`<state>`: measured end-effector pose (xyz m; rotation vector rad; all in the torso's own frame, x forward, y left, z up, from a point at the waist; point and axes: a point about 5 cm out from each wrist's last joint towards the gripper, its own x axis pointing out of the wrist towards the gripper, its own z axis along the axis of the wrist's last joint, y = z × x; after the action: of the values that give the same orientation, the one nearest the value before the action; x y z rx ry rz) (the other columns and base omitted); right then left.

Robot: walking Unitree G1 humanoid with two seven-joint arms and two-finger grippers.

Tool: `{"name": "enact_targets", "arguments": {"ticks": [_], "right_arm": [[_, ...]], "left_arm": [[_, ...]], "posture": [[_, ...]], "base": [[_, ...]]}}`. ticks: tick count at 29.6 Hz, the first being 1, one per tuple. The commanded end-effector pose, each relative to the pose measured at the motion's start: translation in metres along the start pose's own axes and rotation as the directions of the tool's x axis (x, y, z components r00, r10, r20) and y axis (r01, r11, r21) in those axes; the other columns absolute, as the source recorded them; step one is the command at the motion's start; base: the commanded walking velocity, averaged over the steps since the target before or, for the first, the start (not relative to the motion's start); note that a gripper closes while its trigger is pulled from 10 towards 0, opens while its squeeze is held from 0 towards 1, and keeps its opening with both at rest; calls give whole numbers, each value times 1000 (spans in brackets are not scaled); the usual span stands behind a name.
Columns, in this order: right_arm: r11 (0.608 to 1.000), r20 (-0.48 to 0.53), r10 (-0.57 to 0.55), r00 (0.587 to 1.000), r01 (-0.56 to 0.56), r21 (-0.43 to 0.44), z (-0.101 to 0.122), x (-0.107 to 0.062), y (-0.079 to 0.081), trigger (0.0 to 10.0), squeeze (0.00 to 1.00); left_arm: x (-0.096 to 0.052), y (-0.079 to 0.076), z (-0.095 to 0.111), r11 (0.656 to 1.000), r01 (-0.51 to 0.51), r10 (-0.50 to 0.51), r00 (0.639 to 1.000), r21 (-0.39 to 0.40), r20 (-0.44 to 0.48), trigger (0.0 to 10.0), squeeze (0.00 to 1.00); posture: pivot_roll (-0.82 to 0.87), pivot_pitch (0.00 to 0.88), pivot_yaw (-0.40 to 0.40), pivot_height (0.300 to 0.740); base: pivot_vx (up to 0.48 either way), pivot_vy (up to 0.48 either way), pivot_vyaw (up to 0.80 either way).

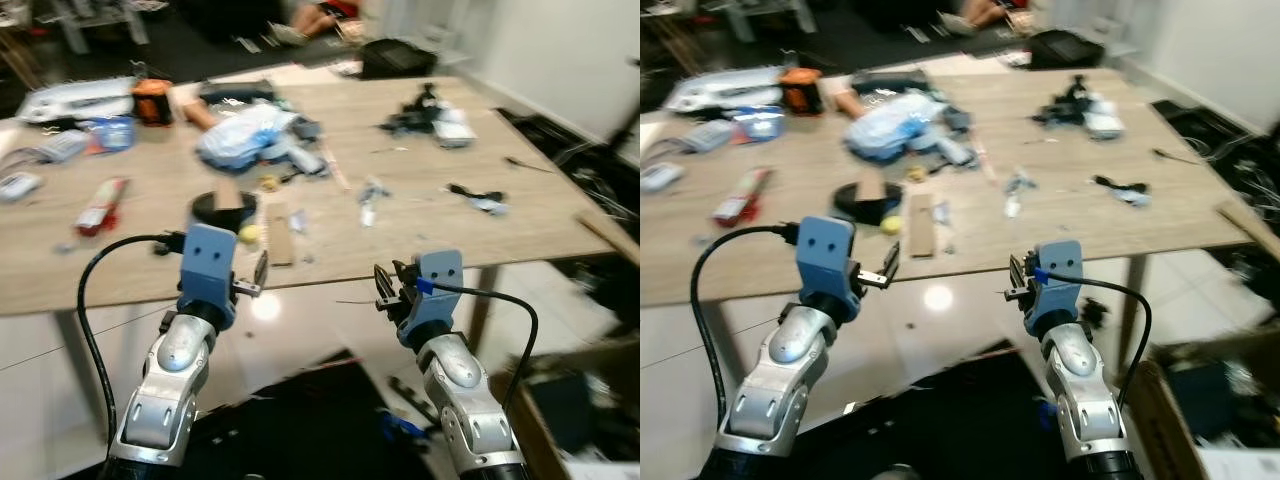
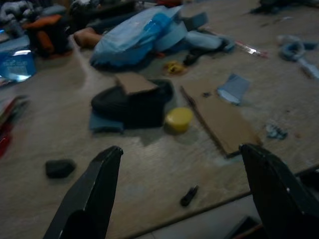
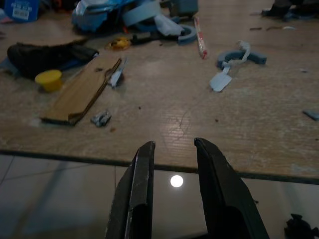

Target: Picking trash to rubbish bin

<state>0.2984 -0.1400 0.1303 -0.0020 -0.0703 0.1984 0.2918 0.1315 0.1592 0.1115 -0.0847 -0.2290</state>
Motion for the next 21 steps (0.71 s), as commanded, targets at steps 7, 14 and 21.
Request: {"name": "enact_targets", "arguments": {"ticks": [7, 14, 21], "right_arm": [[1000, -22, -8, 1000, 8, -4, -4, -2, -2, 10000, 0], [1000, -24, -4, 1000, 4, -5, -4, -3, -2, 10000, 0], [1000, -28, 1, 1000, -1, -7, -4, -2, -1, 10000, 0]], "left_arm": [[-3, -3, -6, 1000, 25, -24, 999, 15, -48, 10000, 0], [-4, -5, -11, 999, 31, -30, 996, 13, -85, 10000, 0], [-4, -7, -13, 999, 38, -38, 994, -4, -107, 10000, 0]], "posture": [[64, 125, -9, 740], [62, 118, -10, 740], [62, 118, -10, 740]], "base": [[0, 0, 800], [0, 0, 800], [0, 0, 800]]}}
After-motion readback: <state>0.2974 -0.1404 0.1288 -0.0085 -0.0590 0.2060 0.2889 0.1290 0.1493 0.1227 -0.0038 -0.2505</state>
